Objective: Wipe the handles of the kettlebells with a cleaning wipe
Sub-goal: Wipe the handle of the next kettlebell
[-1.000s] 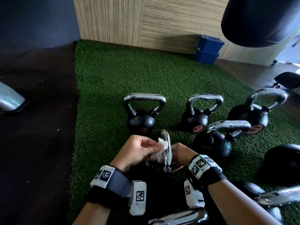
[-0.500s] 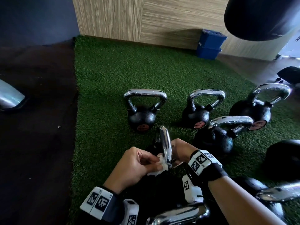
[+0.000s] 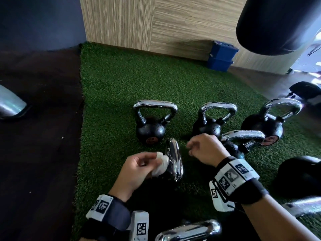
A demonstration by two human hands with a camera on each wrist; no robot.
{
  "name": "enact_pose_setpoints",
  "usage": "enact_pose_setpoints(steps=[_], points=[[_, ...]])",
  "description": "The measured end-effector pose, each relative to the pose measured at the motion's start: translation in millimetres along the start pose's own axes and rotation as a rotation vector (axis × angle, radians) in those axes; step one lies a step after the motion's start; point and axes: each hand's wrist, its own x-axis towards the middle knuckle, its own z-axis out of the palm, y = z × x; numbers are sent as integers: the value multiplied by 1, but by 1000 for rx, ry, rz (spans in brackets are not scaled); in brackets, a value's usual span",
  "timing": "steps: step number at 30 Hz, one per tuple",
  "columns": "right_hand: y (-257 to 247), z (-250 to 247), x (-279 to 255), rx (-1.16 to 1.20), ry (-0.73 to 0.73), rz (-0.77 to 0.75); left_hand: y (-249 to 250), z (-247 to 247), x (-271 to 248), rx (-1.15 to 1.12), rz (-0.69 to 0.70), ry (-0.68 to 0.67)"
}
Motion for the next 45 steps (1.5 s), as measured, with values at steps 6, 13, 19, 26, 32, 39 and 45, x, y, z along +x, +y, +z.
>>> enact_pose_setpoints(steps=[6,13,19,26,32,39,45], points=[[-45,-23,-32,318,12,-453,33,9,9,-475,-130,-106],[-58,-10,-37,386,245,-476,39,18,8,-484,-141,-160],[-54,-4,-30,296,317,-426,33,12,10,-160,-21,-171],[5,1,-5,438,200,-60,-23,-5,24,748,69,-362],[25,47,15,627,62,146,-66,34,21,907,316,-289],[22,82,25,834,-19,179,-55,20,33,763,431,-353],[23,85,39,664,56,111,-49,11,41,654,368,-465]])
